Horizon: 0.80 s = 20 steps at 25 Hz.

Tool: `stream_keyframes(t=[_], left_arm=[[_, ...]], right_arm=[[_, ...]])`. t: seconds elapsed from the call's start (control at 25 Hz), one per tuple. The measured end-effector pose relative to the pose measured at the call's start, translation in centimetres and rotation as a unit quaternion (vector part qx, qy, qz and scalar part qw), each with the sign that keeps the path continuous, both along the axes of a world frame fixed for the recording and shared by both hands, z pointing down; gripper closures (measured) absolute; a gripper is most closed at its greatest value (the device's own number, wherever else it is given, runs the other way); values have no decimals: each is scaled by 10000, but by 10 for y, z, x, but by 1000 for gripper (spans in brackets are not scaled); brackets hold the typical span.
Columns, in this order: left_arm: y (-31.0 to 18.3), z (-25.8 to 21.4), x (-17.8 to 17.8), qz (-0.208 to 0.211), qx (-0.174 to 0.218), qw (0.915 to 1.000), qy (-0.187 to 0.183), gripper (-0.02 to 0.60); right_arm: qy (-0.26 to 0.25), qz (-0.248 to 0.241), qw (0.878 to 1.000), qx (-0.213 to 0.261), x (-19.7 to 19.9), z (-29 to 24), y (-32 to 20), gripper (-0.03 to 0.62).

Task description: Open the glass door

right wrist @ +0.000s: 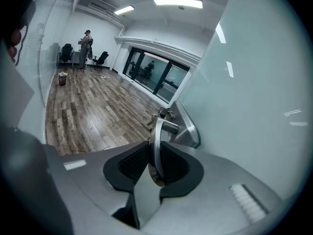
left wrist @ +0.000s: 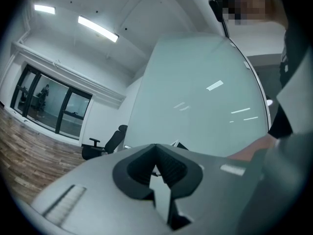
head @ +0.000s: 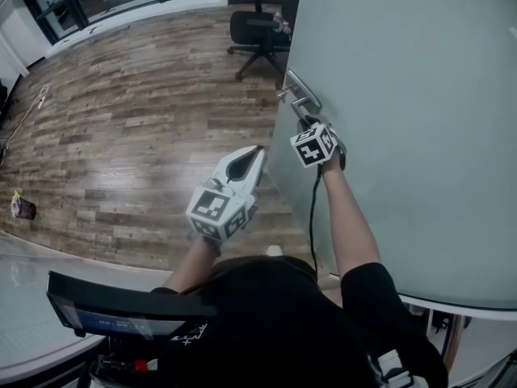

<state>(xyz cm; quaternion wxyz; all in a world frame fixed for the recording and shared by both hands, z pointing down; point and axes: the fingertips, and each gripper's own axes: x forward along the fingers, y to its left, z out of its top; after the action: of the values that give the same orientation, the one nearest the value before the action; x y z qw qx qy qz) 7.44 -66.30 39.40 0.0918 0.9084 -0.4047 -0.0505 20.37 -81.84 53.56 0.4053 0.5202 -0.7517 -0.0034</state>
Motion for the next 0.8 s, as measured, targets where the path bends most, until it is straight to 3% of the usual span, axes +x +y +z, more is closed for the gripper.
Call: stream_keyframes(t=[0.52, 0.8], left_arm=[[8, 3, 25, 354, -133, 9993, -67, 580], [8, 5, 40, 504, -202, 9984, -159, 580]], right_arm=[[50, 850, 9964, 44, 72, -11, -22, 520], [74, 1076, 9941, 59, 102, -20, -37, 520]])
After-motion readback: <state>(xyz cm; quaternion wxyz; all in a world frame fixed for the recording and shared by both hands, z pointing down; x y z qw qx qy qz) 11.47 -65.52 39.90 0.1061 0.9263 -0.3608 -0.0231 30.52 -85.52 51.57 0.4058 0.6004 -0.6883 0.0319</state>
